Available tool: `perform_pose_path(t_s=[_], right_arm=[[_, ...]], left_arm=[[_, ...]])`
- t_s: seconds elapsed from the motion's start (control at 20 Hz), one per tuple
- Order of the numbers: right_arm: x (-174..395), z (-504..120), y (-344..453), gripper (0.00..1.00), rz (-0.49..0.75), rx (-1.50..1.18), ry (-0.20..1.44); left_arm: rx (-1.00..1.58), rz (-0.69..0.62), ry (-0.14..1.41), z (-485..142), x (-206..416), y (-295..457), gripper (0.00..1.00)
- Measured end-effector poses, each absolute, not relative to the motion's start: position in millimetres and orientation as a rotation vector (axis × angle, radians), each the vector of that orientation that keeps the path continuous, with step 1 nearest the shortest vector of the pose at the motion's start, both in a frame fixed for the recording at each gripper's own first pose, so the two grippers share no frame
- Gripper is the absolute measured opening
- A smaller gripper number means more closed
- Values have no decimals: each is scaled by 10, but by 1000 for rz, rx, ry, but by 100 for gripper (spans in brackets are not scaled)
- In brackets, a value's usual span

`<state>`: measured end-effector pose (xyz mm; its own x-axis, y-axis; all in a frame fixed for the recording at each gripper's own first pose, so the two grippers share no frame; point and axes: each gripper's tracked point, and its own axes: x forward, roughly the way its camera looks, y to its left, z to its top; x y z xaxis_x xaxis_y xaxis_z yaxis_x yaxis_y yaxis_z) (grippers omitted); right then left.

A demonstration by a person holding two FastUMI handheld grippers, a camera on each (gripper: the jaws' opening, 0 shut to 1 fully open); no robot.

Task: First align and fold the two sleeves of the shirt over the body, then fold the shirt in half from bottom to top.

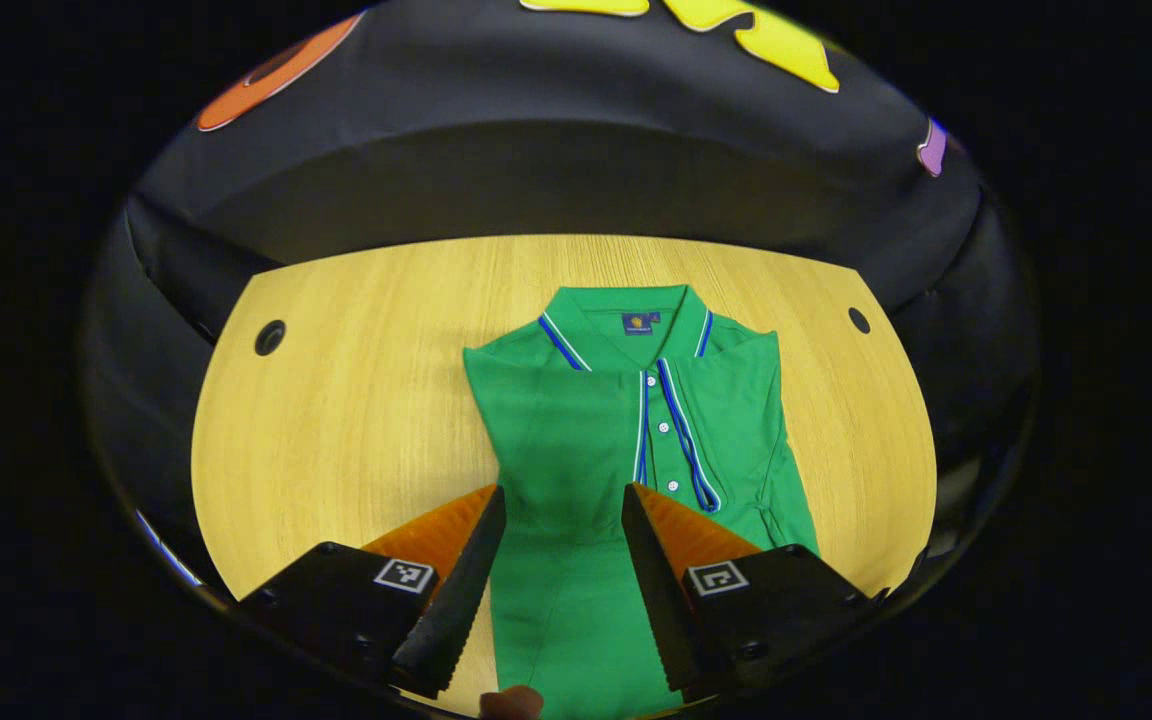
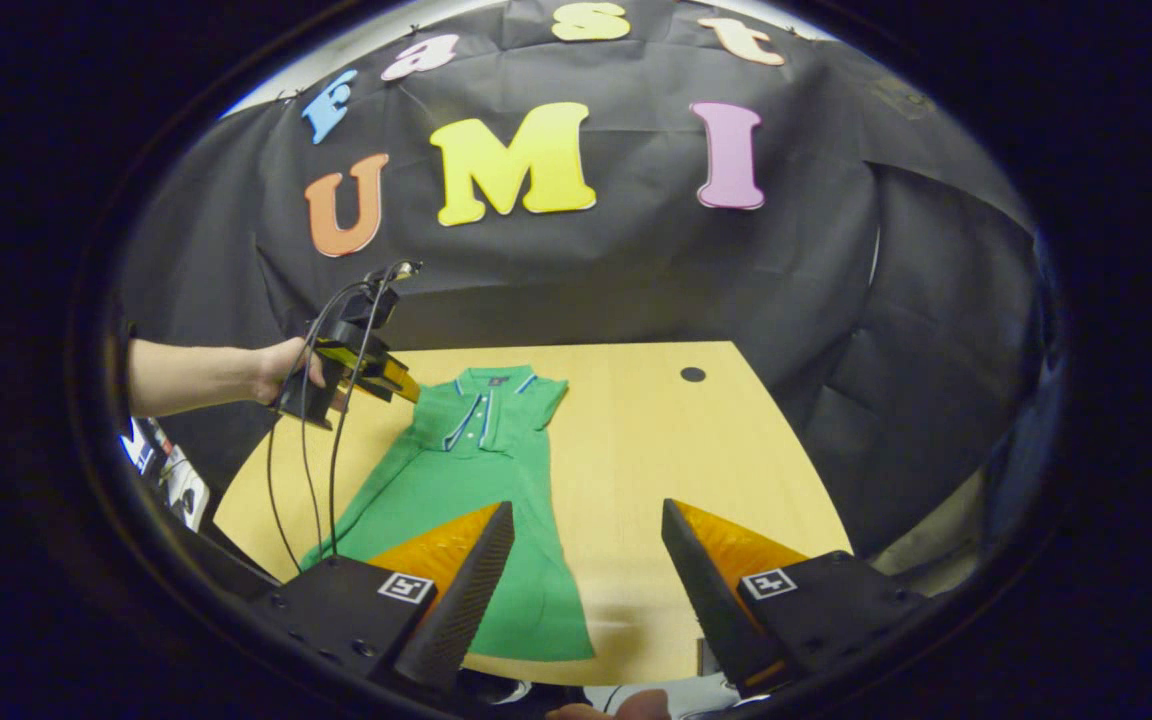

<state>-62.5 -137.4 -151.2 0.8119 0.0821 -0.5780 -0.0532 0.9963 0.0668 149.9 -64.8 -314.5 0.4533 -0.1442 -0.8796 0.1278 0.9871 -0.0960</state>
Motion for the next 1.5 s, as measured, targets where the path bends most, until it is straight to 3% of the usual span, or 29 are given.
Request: perform_pose_path(t_s=[0.05,0.1,0.15,0.25,0.35,0.4,0.5,0.55,0.6,0.65,0.7,0.75,1.15,1.5], right_arm=[[-601,-1532,-1312,87,90,53,625],[-574,-1541,-1258,96,105,52,628],[-545,-1519,-1204,87,119,49,623],[-498,-1517,-1105,96,142,30,614],[-477,-1585,-1009,96,163,4,626],[-500,-1649,-956,96,180,-7,642],[-578,-1789,-880,96,207,-14,680],[-624,-1850,-872,96,211,-20,696],[-677,-1905,-864,96,216,-27,710],[-734,-1969,-859,96,219,-35,724],[-793,-2020,-864,100,222,-39,741],[-866,-2079,-862,96,227,-41,759],[-1466,-2578,-1217,96,193,-83,927],[-1768,-3088,-1403,96,138,-77,1117]], left_arm=[[-30,-159,1066,-3041,1366,-588,77],[-35,-141,1045,-2996,1226,-514,82],[-36,-138,1024,-2922,1047,-446,84],[-12,-117,955,-2731,701,-261,86],[-12,-129,915,-2615,348,-203,87],[-13,-131,903,-2563,136,-140,96],[-42,-145,908,-2544,-283,-80,96],[-53,-149,919,-2584,-458,-63,88],[-52,-152,927,-2626,-623,-26,88],[-48,-154,940,-2669,-779,29,96],[-49,-162,954,-2719,-940,62,88],[-51,-178,974,-2756,-1088,67,88],[-63,-207,1177,-3230,-2130,175,88],[-118,-191,1273,-3549,-2342,209,88]])
